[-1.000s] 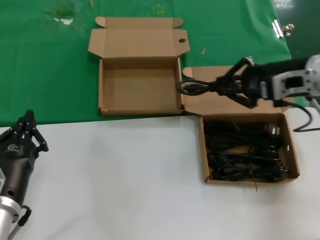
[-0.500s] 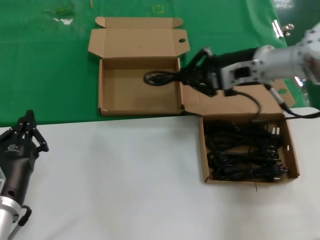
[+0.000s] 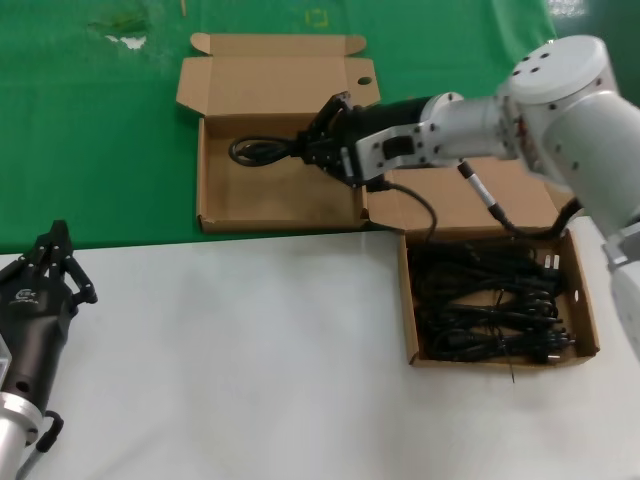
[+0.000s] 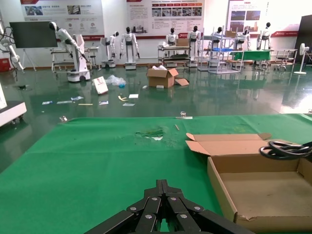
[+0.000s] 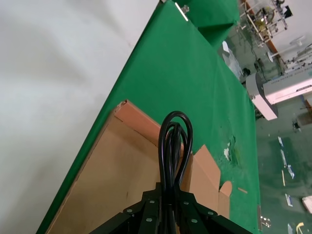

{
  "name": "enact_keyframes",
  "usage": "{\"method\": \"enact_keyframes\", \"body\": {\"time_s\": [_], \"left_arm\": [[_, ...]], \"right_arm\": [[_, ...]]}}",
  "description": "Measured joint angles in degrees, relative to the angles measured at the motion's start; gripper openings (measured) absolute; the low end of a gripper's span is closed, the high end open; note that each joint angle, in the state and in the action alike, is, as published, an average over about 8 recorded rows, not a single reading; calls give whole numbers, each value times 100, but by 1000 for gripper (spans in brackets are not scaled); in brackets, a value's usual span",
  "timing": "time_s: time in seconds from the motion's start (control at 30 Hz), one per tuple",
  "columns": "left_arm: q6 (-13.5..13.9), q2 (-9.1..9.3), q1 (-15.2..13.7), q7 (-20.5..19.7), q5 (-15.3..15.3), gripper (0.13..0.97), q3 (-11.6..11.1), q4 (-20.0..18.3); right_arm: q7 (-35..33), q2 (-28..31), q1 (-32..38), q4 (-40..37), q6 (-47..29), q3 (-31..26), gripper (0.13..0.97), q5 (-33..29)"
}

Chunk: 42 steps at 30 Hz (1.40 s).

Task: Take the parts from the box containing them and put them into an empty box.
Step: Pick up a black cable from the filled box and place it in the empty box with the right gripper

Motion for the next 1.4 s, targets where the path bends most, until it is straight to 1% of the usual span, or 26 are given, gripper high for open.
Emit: {"method": "enact_keyframes", "body": {"time_s": [0.17, 0.27, 0.4, 0.77, 0.97, 1.17, 1.27, 1.4], "left_arm": [[0, 0, 0, 0, 0, 140, 0, 0], [0, 0, 0, 0, 0, 140, 0, 0], [0, 0, 0, 0, 0, 140, 0, 0], [0, 0, 0, 0, 0, 140, 0, 0], [0, 0, 0, 0, 0, 140, 0, 0], [0, 0, 0, 0, 0, 140, 0, 0], [0, 0, 0, 0, 0, 140, 0, 0], [0, 0, 0, 0, 0, 140, 0, 0]], "right_arm": [[-217, -277, 29, -313, 416, 38, 171, 32], [-266, -385, -30, -342, 668, -121, 171, 156], [-260, -458, -159, -255, 981, -641, 171, 583], [-237, -497, -453, -7, 1719, -2632, 171, 2331], [-335, -499, -536, 42, 1984, -3422, 171, 3118], [-490, -499, -568, 78, 2183, -3886, 171, 3669], [-574, -499, -572, 107, 2263, -3989, 171, 3840], [-669, -499, -572, 163, 2343, -4057, 194, 4003]]}}
